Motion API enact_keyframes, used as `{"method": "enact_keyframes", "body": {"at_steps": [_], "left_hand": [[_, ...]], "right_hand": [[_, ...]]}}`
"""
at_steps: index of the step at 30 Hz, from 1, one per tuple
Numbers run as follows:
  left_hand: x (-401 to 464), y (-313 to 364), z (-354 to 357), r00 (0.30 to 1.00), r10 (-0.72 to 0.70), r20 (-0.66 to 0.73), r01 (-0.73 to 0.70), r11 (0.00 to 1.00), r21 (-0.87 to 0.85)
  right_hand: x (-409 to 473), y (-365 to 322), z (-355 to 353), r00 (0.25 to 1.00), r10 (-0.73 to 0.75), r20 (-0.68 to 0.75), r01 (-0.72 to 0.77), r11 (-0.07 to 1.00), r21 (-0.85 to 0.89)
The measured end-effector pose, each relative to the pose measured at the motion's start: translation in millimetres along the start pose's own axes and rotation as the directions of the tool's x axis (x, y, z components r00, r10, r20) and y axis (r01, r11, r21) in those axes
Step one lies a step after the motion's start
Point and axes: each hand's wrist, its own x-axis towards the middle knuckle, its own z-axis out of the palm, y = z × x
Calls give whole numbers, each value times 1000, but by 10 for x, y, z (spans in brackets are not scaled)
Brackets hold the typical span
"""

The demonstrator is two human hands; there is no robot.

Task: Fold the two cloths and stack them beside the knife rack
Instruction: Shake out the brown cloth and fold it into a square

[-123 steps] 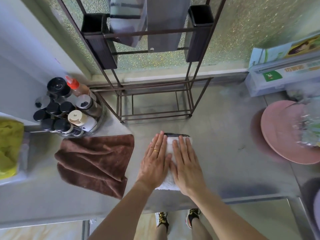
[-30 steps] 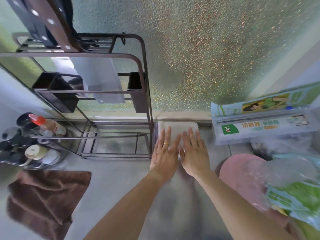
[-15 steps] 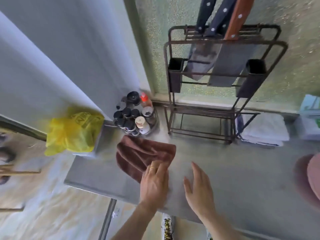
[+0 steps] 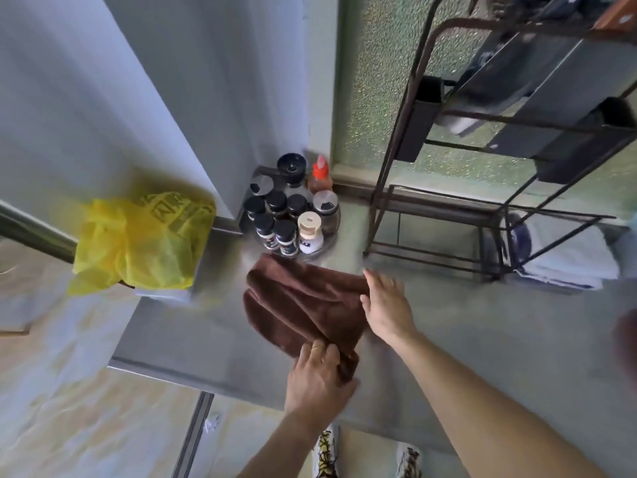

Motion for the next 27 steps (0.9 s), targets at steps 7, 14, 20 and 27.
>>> {"method": "enact_keyframes", "body": {"at_steps": [7, 14, 20, 27], "left_hand": [[-75, -74, -164, 996, 60, -58, -57, 997, 50], [-141, 538, -1286, 942, 199, -269, -230, 969, -88], [-513, 1328, -2388, 874, 373, -312, -431, 891, -145], [-207, 2157, -2741, 889, 395, -233, -428, 896, -117]], "right_hand": [[-216, 119, -78, 986, 165, 27, -167, 965, 203], [-1300, 536, -1272, 915, 389, -109, -238, 737, 633], [-2100, 802, -2811, 944, 263, -197, 4, 590, 808], [-2329, 1392, -3584, 978, 172, -120, -69, 801, 594]]}}
